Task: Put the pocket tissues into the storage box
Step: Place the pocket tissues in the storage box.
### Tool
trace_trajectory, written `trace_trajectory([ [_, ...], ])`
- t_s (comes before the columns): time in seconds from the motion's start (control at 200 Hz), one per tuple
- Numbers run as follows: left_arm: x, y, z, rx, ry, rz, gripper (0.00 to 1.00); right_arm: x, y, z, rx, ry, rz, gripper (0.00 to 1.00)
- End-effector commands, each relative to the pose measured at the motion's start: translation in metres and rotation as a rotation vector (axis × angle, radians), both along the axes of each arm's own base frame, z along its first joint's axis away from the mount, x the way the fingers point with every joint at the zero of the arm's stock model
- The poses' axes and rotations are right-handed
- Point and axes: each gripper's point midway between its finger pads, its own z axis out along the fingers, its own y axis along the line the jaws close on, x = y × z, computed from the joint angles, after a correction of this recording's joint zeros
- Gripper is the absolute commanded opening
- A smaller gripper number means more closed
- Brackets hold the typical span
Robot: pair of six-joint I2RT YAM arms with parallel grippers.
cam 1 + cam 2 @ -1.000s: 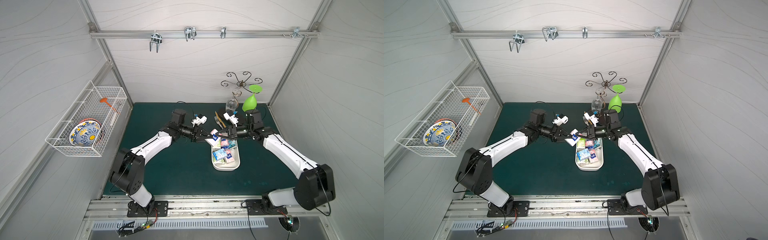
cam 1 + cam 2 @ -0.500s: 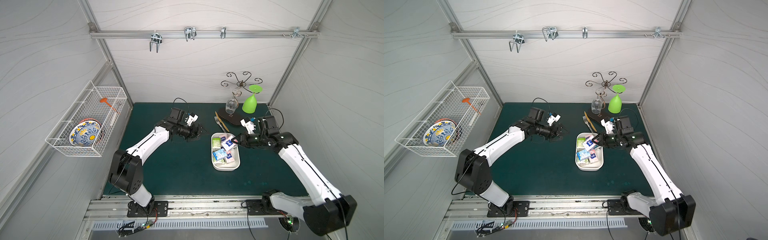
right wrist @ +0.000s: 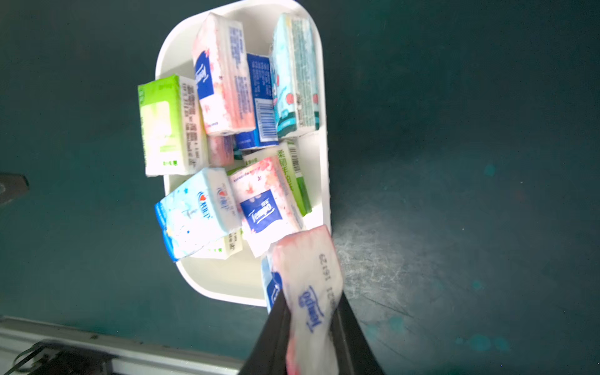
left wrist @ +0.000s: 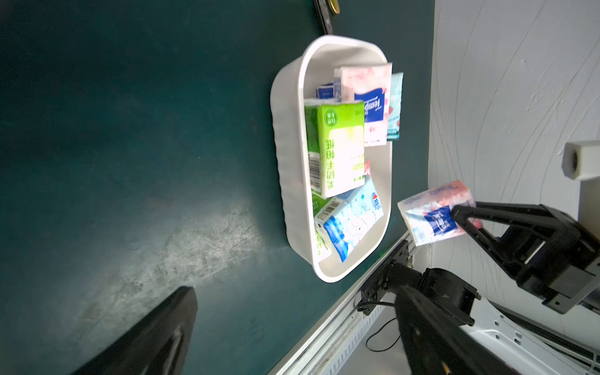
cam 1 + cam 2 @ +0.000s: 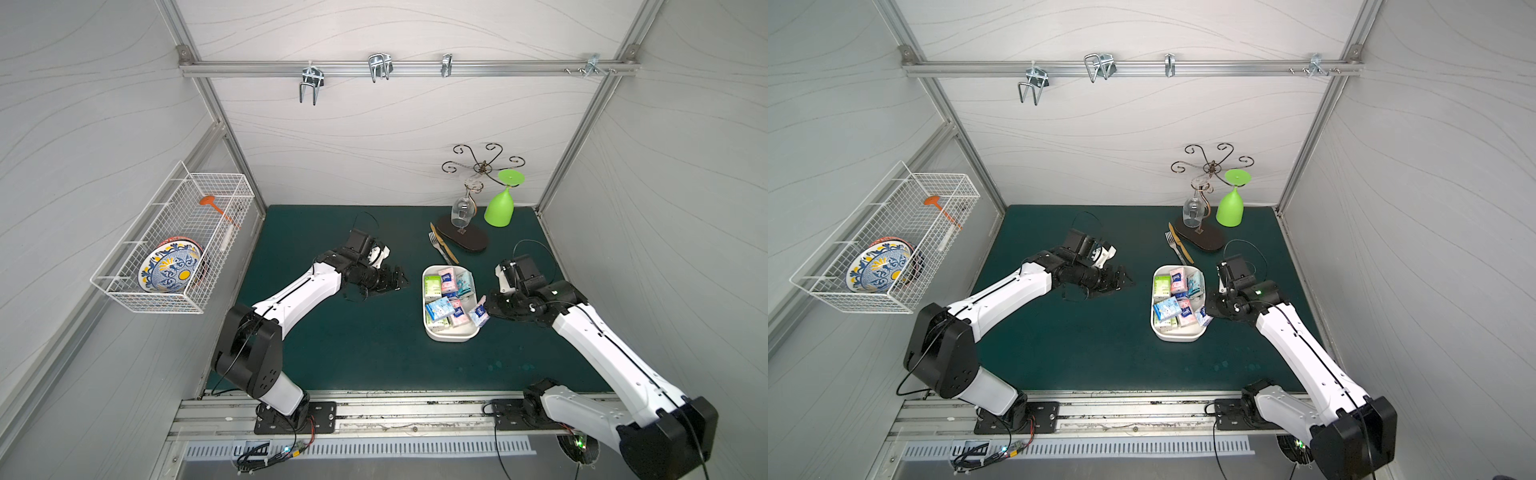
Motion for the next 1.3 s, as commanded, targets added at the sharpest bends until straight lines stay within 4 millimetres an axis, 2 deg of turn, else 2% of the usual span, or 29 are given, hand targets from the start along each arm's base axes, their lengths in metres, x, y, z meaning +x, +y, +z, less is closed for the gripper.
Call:
trace_trajectory([
  [0.0, 0.002, -0.015, 0.005, -0.03, -0.042, -0.006, 1.0, 0.015, 0.0, 0.001, -0.048, -0.075, 0.0, 0.2],
  [0.18, 0.003, -0.015, -0.004, 0.003, -0.031, 0.004, 1.0, 0.025, 0.007, -0.004, -0.079, -0.103, -0.002, 0.2],
  [0.545, 0.003, 0.002, 0.0, 0.086, -0.091, 0.02, 0.99, 0.04, 0.017, -0.013, -0.311, -0.184, 0.019, 0.21],
  [0.83, 0.001, 0.01, 0.003, 0.114, -0.116, 0.034, 1.0, 0.04, 0.031, -0.023, -0.529, -0.25, 0.073, 0.22],
  [0.986, 0.002, 0.012, 0.006, 0.118, -0.127, 0.038, 1.0, 0.036, 0.039, -0.029, -0.567, -0.245, 0.086, 0.24],
  [1.216, 0.003, 0.013, 0.007, 0.122, -0.133, 0.044, 1.0, 0.037, 0.03, -0.018, -0.648, -0.3, 0.084, 0.25],
  [1.296, 0.003, 0.013, 0.007, 0.122, -0.133, 0.044, 0.99, 0.037, 0.031, -0.02, -0.65, -0.297, 0.096, 0.26],
])
